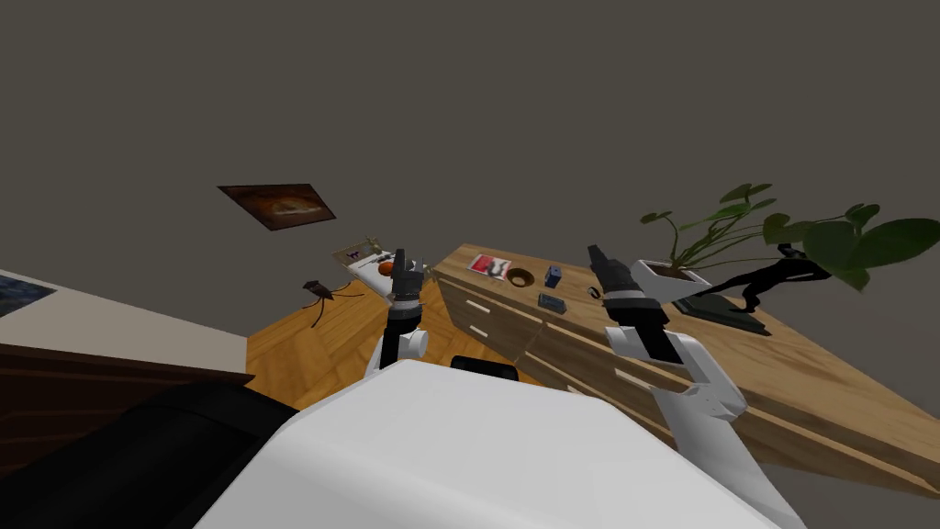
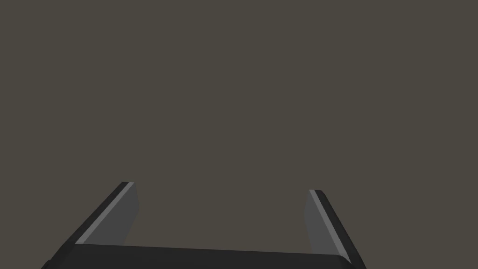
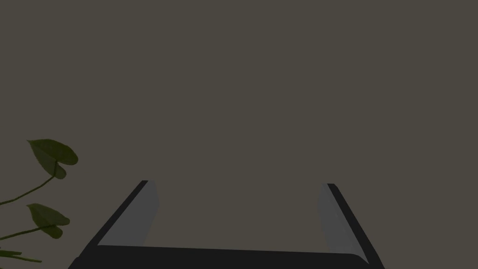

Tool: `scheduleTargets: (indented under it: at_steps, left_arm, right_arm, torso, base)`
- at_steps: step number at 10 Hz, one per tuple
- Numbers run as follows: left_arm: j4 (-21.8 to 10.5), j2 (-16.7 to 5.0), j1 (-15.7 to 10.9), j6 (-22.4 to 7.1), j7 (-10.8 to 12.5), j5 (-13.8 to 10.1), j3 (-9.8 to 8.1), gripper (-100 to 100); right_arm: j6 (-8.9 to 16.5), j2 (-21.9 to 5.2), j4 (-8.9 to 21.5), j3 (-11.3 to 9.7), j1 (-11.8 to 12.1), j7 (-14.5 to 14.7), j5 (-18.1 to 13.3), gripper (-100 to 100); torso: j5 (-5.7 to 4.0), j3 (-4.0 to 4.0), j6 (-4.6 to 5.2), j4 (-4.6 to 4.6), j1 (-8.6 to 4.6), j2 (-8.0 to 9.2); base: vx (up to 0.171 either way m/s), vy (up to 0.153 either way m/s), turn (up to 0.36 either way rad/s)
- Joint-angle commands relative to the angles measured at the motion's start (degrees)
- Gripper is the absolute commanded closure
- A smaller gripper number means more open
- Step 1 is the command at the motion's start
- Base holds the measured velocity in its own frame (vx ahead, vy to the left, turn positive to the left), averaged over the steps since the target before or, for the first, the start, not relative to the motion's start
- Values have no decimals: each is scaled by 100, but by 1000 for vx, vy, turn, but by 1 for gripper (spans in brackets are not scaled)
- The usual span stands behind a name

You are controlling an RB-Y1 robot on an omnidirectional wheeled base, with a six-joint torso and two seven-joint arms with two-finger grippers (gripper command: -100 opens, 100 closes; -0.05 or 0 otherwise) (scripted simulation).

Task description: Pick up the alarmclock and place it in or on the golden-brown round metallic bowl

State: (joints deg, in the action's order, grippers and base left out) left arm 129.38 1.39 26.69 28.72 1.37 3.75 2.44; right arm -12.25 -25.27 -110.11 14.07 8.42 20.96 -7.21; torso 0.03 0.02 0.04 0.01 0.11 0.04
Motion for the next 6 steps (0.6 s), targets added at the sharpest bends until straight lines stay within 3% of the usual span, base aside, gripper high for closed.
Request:
scheduleTargets:
  at_steps: [1,6]
  left_arm:
    - [0,0,0,0,0,0,0,0]
    - [0,0,0,0,0,0,1,0]
  right_arm:
    - [106,-130,266,79,-72,94,-86,-100]
    - [422,-483,1032,262,-200,350,-308,-100]
  torso:
    - [0,0,0,0,0,0]
    - [4,-2,-2,-1,18,-4]
  base:
    - [4,41,108]
    - [9,76,118]
